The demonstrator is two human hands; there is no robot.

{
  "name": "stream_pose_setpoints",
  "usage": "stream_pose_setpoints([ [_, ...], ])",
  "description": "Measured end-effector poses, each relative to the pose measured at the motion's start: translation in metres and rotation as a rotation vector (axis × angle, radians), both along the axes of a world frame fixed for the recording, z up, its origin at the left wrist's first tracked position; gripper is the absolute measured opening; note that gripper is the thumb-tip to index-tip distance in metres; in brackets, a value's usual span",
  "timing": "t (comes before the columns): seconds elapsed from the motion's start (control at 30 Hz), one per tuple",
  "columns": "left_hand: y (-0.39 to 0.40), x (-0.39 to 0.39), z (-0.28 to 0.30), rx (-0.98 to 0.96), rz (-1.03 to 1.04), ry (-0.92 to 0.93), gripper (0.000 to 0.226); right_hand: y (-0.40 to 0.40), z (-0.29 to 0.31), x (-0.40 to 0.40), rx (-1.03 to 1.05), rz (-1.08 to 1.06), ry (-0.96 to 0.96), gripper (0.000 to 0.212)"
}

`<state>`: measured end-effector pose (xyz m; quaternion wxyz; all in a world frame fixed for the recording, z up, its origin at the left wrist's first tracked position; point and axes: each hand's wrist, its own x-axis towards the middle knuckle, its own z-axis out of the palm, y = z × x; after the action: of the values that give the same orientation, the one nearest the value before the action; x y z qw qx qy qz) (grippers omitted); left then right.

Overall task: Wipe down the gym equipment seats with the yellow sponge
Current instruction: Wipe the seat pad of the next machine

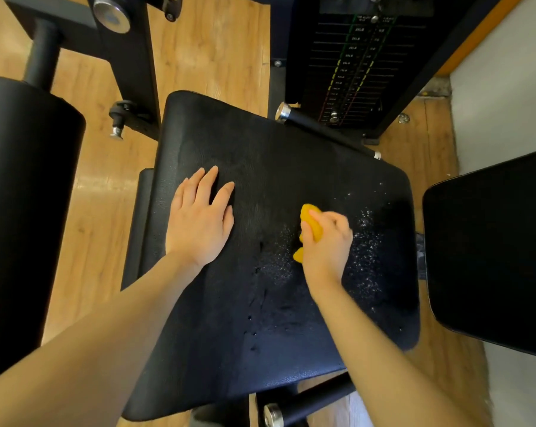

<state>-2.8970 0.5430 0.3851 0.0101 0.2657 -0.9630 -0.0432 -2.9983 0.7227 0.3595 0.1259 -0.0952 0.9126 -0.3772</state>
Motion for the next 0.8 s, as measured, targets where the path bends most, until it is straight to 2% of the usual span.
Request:
stream_pose_setpoints([
  [0.27, -0.001, 0.001, 0.002, 0.022, -0.017, 0.017, 0.041, 0.038, -0.003, 0.079, -0.042, -0.037, -0.016, 0.029],
  [0.47, -0.003, 0.002, 0.0, 0.017, -0.02, 0.02, 0.041, -0.001, 0.0, 0.027, -0.172, -0.148, -0.074, 0.027],
  [0.6, -0.003, 0.002, -0.001, 0.016, -0.018, 0.026, 0.041, -0.041, 0.006, -0.02, -0.057, -0.152, -0.051, 0.026],
  [0.67, -0.003, 0.001, -0.002, 0.012, -0.022, 0.02, 0.041, -0.045, 0.006, -0.021, -0.002, -0.156, -0.052, 0.025],
  [0.8, -0.004, 0.002, -0.002, 0.022, -0.022, 0.014, 0.041, -0.02, 0.0, 0.016, -0.049, -0.092, -0.006, 0.027],
])
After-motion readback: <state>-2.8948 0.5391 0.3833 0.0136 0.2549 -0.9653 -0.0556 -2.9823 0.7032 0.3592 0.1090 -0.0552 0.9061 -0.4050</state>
